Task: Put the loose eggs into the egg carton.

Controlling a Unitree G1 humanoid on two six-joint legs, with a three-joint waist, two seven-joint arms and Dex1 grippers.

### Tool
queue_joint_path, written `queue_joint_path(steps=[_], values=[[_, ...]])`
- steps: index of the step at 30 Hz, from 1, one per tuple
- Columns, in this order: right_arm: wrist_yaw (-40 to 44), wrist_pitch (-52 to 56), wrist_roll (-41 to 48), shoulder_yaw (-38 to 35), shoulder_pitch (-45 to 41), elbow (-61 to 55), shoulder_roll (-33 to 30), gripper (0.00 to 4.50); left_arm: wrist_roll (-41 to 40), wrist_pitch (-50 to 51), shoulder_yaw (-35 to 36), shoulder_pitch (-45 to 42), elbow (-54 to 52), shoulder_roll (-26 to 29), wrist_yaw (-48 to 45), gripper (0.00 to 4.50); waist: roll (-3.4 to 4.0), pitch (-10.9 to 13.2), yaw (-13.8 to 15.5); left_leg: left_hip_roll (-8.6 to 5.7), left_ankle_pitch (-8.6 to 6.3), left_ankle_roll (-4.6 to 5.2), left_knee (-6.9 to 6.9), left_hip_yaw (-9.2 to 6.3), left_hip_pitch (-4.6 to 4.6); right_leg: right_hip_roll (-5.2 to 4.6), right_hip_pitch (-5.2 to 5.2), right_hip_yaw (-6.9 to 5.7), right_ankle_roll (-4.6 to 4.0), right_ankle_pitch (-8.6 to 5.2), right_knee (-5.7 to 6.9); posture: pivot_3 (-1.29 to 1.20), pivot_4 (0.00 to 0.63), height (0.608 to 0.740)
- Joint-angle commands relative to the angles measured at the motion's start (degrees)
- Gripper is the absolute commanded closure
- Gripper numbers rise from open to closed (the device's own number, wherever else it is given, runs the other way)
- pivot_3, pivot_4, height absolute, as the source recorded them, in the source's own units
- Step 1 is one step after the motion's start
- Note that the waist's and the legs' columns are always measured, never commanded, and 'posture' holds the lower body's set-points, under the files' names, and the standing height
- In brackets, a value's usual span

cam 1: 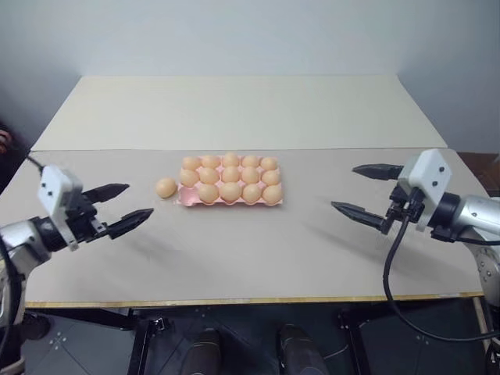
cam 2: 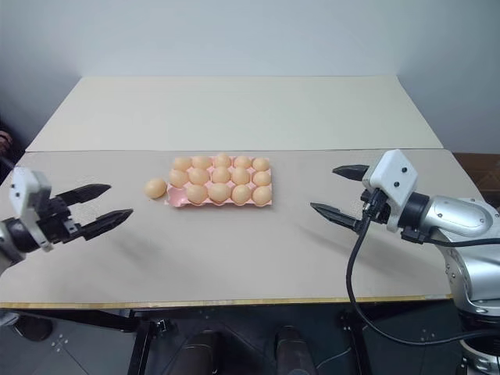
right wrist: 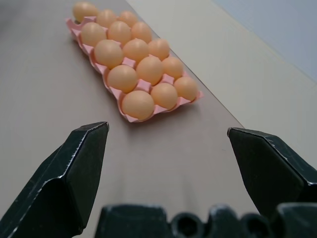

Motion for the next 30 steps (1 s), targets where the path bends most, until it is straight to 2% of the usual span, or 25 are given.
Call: queue_joint_path(steps=[1,6,10,15,24,30], values=[[1.29,-1.12,2.45,-0.93,-1.21,-0.89,-0.20,0.00,-1.80,0.66,2.77,1.07,-3.34,0.38,1.34,0.02,0.00,0.00,0.03,0.00,0.00,0.00,0.00,0.00,0.01,-0.01,0.01,0.00,0.00,0.00,0.00,0.00,0.150,0.740],[0.41,-1.20,1.80,-0.18,-1.74,-0.74,-0.06,0.00,-0.86,6.52,-0.11,-1.19,-3.23,0.79,7.27,0.02,0.00,0.00,-0.07,0.00,0.00,0.00,-0.01,0.00,0.01,0.01,-0.01,0.00,0.00,0.00,0.00,0.00,0.150,0.740],[-0.23,-0.78,1.93,0.35,-2.48,-1.36,-0.10,0.00,2.50,13.12,-6.96,-10.50,0.93,-1.17,16.91,0.02,-0.01,-0.01,0.37,-0.03,0.00,0.00,0.04,-0.01,0.01,0.00,0.03,-0.01,0.00,0.00,0.03,0.00,0.150,0.740],[-0.24,-0.29,2.50,-0.07,-2.38,-2.37,-0.70,0.00,8.90,11.75,-14.91,-21.89,12.90,-5.22,22.23,0.02,-0.05,-0.03,0.59,-0.05,-0.01,0.01,0.04,-0.01,-0.02,-0.01,0.02,-0.02,0.01,0.01,0.00,0.00,0.150,0.740],[-1.44,0.93,3.50,-2.12,-0.53,-4.97,-1.66,0.00,17.39,0.63,-24.00,-33.98,35.76,-10.97,18.98,0.02,-0.07,-0.05,0.39,-0.06,0.00,0.00,0.06,0.00,-0.14,0.00,-0.13,-0.02,0.00,0.01,0.06,0.00,0.150,0.740],[-2.14,1.87,3.99,-3.57,0.85,-6.63,-1.75,0.00,19.22,-2.24,-25.17,-36.28,41.01,-12.51,17.10,0.02,-0.08,-0.05,0.29,-0.06,0.00,0.00,0.13,-0.01,-0.27,-0.01,-0.21,-0.03,0.01,0.02,0.08,0.00,0.150,0.740]])
